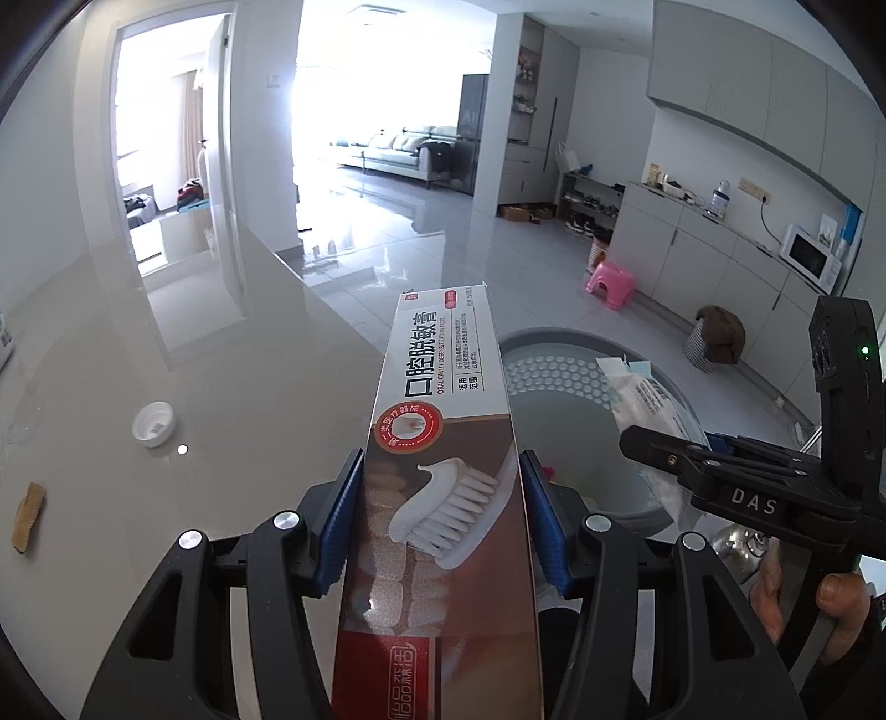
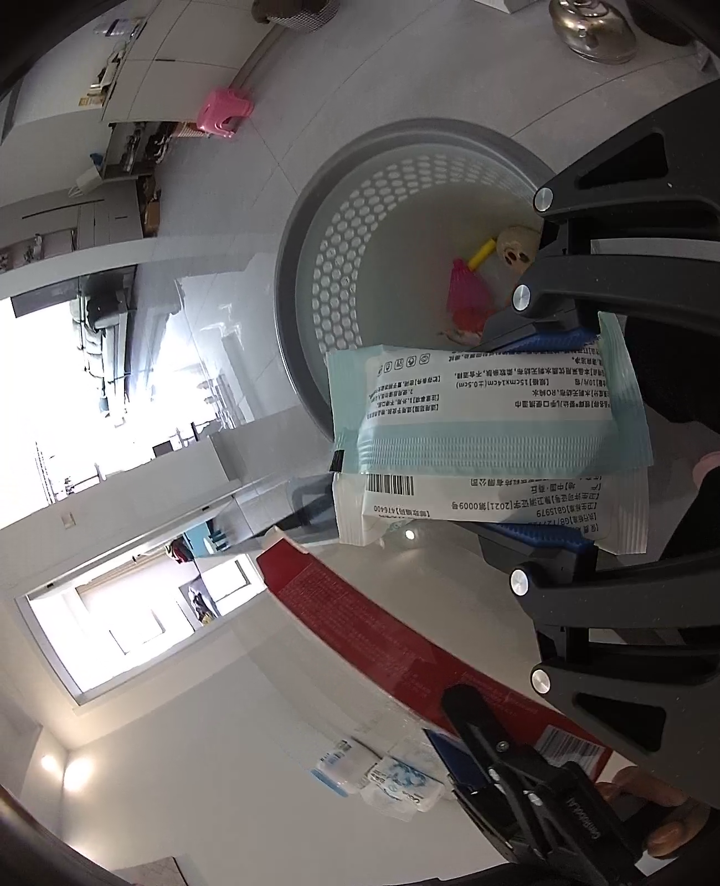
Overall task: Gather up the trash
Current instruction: 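Carry the wipes packet and toothpaste box over the grey basket with both grippers, then open both grippers to drop the wipes packet and toothpaste box into the basket, then withdraw both grippers from the basket toward the brown paper scrap and white lid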
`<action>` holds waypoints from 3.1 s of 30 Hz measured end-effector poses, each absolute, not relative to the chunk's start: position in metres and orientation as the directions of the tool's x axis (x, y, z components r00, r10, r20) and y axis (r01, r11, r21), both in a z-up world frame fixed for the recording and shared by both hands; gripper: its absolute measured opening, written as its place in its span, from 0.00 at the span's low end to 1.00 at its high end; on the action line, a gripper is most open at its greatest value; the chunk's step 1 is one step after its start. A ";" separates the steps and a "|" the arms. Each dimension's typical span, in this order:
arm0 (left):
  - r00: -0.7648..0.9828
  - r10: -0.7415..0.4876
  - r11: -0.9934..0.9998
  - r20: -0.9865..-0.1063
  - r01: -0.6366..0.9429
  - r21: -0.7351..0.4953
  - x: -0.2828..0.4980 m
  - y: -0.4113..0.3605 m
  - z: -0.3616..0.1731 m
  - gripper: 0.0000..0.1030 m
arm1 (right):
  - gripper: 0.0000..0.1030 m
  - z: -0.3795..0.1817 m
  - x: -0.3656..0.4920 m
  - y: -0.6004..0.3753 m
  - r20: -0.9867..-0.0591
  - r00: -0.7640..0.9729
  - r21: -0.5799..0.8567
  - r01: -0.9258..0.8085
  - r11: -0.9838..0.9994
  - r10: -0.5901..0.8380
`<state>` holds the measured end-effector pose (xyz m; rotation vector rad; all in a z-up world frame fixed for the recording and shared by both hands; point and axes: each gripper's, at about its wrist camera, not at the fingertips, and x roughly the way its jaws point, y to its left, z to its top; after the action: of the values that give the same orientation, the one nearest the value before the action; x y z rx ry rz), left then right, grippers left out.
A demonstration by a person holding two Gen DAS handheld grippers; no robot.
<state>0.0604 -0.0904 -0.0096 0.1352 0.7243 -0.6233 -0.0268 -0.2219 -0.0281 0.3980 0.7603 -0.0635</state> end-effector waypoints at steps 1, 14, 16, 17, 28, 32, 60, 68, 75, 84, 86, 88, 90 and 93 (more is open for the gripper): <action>0.571 -0.489 0.808 -0.659 0.581 -0.096 0.060 -0.094 -0.011 0.52 | 0.44 -0.030 -0.028 -0.227 -0.683 0.727 0.327 0.208 0.922 0.078; 0.477 -0.513 0.758 -0.714 0.642 -0.117 0.059 -0.151 -0.033 0.52 | 0.45 -0.058 -0.033 -0.280 -0.710 0.704 0.352 0.310 0.883 0.036; 0.468 -0.511 0.755 -0.721 0.645 -0.116 0.060 -0.163 -0.036 0.52 | 0.45 -0.061 -0.032 -0.284 -0.711 0.703 0.352 0.316 0.881 0.032; 0.463 -0.511 0.753 -0.724 0.648 -0.117 0.061 -0.167 -0.038 0.52 | 0.45 -0.062 -0.032 -0.285 -0.711 0.702 0.352 0.319 0.880 0.030; 0.444 -0.494 0.753 -0.747 0.648 -0.112 0.075 -0.188 -0.051 0.52 | 0.45 -0.073 -0.027 -0.295 -0.733 0.681 0.338 0.347 0.875 0.012; 0.434 -0.501 0.751 -0.749 0.648 -0.127 0.077 -0.191 -0.053 0.52 | 0.45 -0.070 -0.024 -0.293 -0.730 0.683 0.342 0.349 0.873 0.013; 0.524 -0.467 0.814 -0.712 0.569 -0.115 0.071 -0.168 -0.031 0.79 | 0.63 -0.056 -0.046 -0.298 -0.709 0.704 0.348 0.383 0.856 -0.027; 0.612 -0.420 0.864 -0.670 0.496 -0.088 0.064 -0.122 -0.015 0.88 | 0.66 -0.043 -0.058 -0.276 -0.693 0.721 0.342 0.352 0.871 -0.019; 0.694 -0.351 0.906 -0.629 0.422 -0.040 0.057 -0.078 0.002 0.91 | 0.68 -0.032 -0.055 -0.244 -0.681 0.732 0.326 0.289 0.900 0.012; 0.775 -0.222 0.962 -0.592 0.272 -0.004 0.054 -0.010 0.015 0.94 | 0.68 -0.022 -0.038 -0.179 -0.664 0.745 0.300 0.182 0.937 0.068; 0.779 -0.196 0.971 -0.595 0.240 -0.006 0.055 0.009 0.015 0.94 | 0.70 -0.019 -0.032 -0.167 -0.660 0.747 0.295 0.160 0.942 0.080; 0.783 -0.167 0.979 -0.599 0.204 -0.007 0.057 0.026 0.015 0.94 | 0.70 -0.017 -0.026 -0.151 -0.654 0.750 0.293 0.136 0.946 0.095; 0.784 -0.143 0.985 -0.604 0.172 -0.010 0.059 0.047 0.014 0.94 | 0.70 -0.018 -0.021 -0.135 -0.653 0.749 0.293 0.112 0.949 0.113; 0.789 -0.105 0.992 -0.605 0.125 -0.008 0.059 0.077 0.010 0.94 | 0.71 -0.016 -0.009 -0.110 -0.654 0.743 0.281 0.067 0.957 0.140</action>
<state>0.0595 0.0774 0.0096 0.0329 0.6498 -0.1237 -0.0091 -0.1097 -0.0162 0.2966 0.7346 0.0406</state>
